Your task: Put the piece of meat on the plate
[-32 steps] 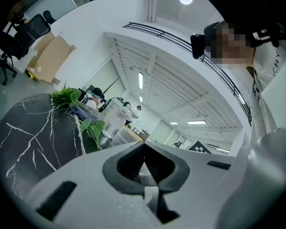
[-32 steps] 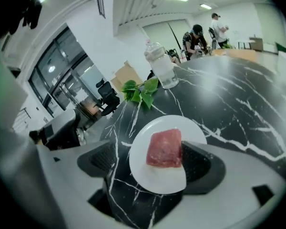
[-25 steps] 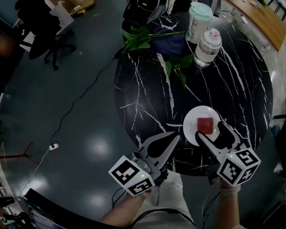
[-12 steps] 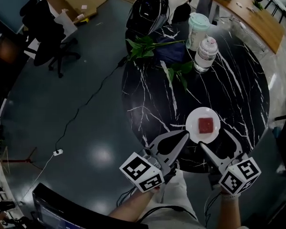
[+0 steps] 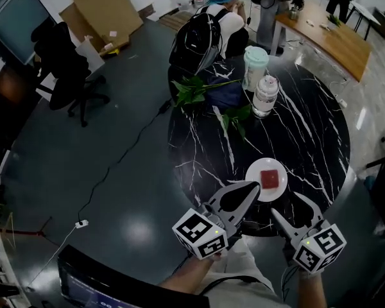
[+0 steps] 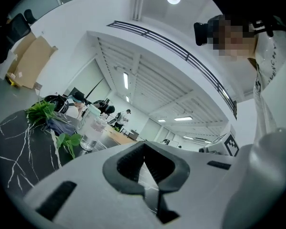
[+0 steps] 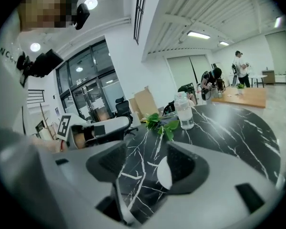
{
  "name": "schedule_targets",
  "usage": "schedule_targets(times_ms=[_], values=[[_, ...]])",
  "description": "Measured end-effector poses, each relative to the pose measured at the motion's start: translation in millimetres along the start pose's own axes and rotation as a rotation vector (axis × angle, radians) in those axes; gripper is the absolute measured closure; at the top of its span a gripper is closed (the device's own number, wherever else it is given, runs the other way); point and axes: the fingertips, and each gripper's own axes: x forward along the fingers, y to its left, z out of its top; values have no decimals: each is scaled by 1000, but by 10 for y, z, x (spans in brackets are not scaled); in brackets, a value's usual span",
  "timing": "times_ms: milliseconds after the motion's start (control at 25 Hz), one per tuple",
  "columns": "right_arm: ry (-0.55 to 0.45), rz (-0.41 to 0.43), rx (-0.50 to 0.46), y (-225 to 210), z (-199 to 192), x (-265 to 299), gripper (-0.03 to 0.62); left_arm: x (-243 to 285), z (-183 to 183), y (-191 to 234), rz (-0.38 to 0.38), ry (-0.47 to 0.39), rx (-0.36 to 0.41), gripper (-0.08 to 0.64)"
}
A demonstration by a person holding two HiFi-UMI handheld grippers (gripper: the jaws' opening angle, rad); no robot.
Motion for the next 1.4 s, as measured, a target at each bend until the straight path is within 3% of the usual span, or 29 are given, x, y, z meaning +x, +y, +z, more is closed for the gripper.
schedule_targets(times_ms=[80, 320, 680, 800, 1120, 1400], values=[[-7, -20, -22, 25, 19, -74, 462, -1, 51, -42, -2, -1, 5, 552], [-38, -8, -27, 161, 106, -255, 550, -6, 170, -186, -27, 8, 21, 552], [-87, 38, -91, 373, 233, -377, 574, 51, 306, -305, -68, 12, 64, 552], [-71, 19, -114, 336, 195, -403, 581, 81, 309, -300, -73, 10, 65, 552], [-52, -28, -80, 218, 118, -449, 583, 69, 323, -273, -77, 10, 62, 552], [-39, -17, -96, 226, 110, -395, 583, -7, 340, -190, -46, 6, 57, 552]])
